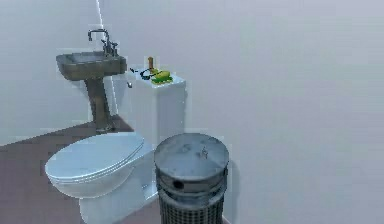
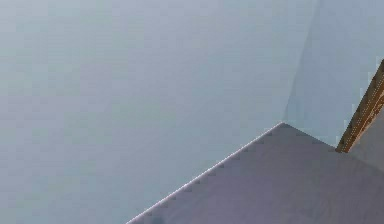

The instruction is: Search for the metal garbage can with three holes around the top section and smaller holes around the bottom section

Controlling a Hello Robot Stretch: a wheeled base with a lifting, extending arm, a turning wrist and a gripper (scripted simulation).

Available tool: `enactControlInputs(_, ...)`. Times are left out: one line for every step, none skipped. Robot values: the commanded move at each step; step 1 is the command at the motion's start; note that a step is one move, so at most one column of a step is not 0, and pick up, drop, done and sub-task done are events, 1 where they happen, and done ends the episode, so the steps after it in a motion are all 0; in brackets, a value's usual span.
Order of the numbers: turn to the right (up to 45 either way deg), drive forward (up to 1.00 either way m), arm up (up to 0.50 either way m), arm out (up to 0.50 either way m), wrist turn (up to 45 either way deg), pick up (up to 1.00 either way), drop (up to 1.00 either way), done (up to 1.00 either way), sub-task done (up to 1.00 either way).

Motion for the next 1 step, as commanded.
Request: enactControlInputs(0.0,0.0,0.0,0.0,0.0,0.0,0.0,1.0,0.0)
